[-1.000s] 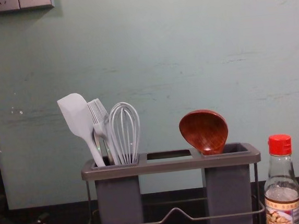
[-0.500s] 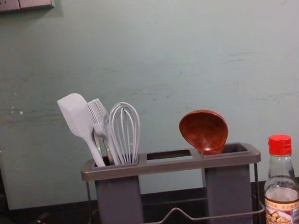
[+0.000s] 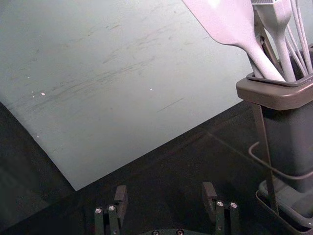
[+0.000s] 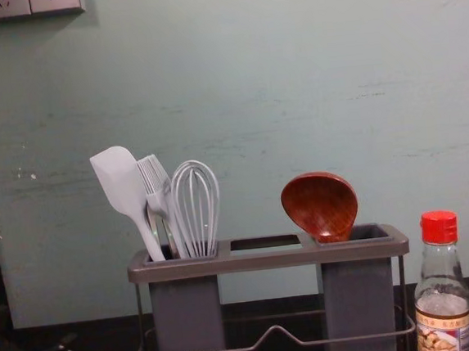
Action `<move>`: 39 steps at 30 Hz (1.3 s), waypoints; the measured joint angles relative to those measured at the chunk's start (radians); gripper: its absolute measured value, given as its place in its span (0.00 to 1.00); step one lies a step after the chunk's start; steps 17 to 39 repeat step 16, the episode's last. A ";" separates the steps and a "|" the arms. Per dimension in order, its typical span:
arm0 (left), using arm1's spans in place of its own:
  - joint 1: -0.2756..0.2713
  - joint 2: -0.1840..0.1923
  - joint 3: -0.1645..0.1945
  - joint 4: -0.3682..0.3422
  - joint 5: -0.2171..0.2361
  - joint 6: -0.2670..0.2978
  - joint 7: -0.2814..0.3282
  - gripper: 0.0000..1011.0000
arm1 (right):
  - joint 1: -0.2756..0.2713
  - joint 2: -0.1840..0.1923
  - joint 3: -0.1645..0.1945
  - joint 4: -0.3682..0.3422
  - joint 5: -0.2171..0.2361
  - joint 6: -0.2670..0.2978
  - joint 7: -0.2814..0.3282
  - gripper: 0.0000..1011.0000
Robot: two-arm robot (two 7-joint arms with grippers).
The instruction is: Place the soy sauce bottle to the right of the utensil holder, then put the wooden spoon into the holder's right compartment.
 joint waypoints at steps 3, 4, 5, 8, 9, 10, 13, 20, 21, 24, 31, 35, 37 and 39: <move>0.000 0.000 0.000 0.000 0.000 0.000 0.000 0.99 | 0.000 0.000 0.000 0.000 -0.001 0.000 0.000 0.99; 0.000 0.000 0.000 0.000 0.000 0.000 0.000 0.99 | 0.000 0.000 0.000 0.000 -0.001 0.000 0.000 0.99; 0.000 0.000 0.000 0.000 0.000 0.000 0.000 0.99 | 0.000 0.000 0.000 0.000 -0.001 0.000 0.000 0.99; 0.000 0.000 0.000 0.000 0.000 0.000 0.000 0.99 | 0.000 0.000 0.000 0.000 -0.002 0.000 0.000 0.99; 0.000 0.000 0.000 0.000 0.000 0.000 0.000 0.99 | 0.001 0.000 0.000 0.000 -0.002 0.000 0.000 0.99; 0.000 0.000 0.000 0.000 0.000 0.000 0.000 0.99 | 0.001 0.000 0.000 0.000 -0.002 -0.001 0.000 0.99; 0.000 0.000 0.000 0.000 0.000 0.000 0.000 0.99 | 0.001 0.000 0.000 0.000 -0.003 -0.001 -0.001 0.99; 0.000 0.000 0.000 0.000 0.000 0.000 0.000 0.99 | 0.001 0.000 0.000 0.000 -0.003 -0.001 -0.001 0.99; 0.000 0.000 0.000 0.000 0.000 0.000 0.000 0.99 | 0.001 0.000 0.000 0.000 -0.003 -0.001 -0.001 0.99; 0.000 0.000 0.000 0.000 0.000 0.000 0.000 0.99 | 0.001 0.000 0.000 0.000 -0.003 -0.001 -0.001 0.99; 0.000 0.000 0.000 0.000 0.000 0.000 0.000 0.99 | 0.001 0.000 0.000 0.000 -0.003 -0.001 -0.001 0.99; 0.000 0.000 0.000 0.000 0.000 0.000 0.000 0.99 | 0.001 0.000 0.000 0.000 -0.003 -0.001 -0.001 0.99; 0.000 0.000 0.000 0.000 0.000 0.000 0.000 0.99 | 0.001 0.000 0.000 0.000 -0.003 -0.001 -0.001 0.99; 0.000 0.000 0.000 0.000 0.000 0.000 0.000 0.99 | 0.001 0.000 0.000 0.000 -0.003 -0.001 -0.001 0.99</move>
